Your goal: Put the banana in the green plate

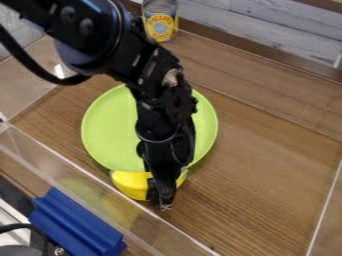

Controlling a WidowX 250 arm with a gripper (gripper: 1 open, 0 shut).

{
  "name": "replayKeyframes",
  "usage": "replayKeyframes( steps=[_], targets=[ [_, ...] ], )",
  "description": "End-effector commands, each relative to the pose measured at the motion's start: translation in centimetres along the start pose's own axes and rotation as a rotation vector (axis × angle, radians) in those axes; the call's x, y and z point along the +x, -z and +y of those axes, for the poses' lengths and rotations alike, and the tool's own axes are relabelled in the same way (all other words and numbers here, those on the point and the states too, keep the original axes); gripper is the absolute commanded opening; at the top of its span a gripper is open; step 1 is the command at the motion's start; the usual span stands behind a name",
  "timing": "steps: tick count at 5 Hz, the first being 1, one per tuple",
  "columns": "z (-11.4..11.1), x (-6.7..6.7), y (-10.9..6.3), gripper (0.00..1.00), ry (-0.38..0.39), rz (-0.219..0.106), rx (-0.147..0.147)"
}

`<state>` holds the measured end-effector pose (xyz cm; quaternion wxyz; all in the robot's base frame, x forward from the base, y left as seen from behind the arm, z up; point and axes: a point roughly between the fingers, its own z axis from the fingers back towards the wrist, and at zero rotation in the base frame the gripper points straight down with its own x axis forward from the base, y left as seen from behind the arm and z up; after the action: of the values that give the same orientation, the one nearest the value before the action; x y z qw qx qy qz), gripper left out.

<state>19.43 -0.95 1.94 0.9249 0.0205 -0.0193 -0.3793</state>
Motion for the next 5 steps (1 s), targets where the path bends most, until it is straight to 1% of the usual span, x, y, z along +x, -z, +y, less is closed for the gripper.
replayKeyframes(
  steps=[1, 5],
  targets=[
    [0.27, 0.32, -0.22, 0.0, 0.024, -0.004, 0.011],
    [0.69, 0.56, -0.23, 0.0, 0.056, 0.006, 0.02]
  ],
)
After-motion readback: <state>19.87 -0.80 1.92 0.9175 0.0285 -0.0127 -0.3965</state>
